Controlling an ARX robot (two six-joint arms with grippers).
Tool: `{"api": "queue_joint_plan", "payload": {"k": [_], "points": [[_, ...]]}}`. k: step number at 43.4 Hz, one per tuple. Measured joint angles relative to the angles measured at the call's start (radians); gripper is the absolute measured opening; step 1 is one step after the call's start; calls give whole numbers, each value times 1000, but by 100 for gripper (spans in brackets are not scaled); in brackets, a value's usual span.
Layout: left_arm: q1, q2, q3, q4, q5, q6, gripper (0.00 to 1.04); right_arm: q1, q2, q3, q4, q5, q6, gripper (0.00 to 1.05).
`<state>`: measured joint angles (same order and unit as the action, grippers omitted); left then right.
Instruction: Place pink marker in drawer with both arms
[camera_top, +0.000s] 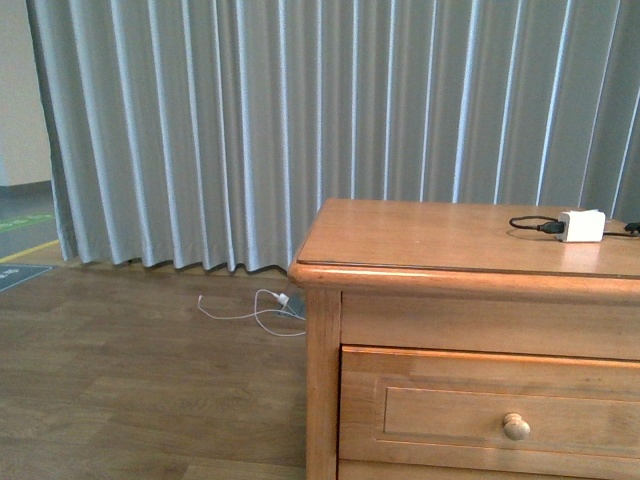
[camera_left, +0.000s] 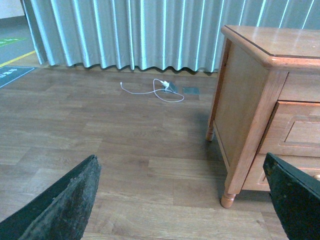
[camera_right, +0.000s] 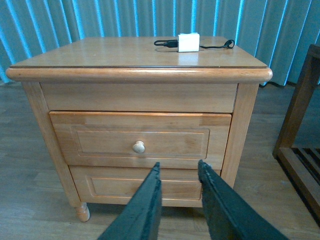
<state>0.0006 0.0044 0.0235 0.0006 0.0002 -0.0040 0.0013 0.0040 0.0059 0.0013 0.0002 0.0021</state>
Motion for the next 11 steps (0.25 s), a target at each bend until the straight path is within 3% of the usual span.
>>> {"api": "queue_joint_plan", "payload": {"k": [5, 11], "points": [[0, 0, 0, 0, 0, 0, 99, 0, 0, 0, 0, 0, 0, 46], [0, 0, 0, 0, 0, 0, 99, 0, 0, 0, 0, 0, 0, 76]]}}
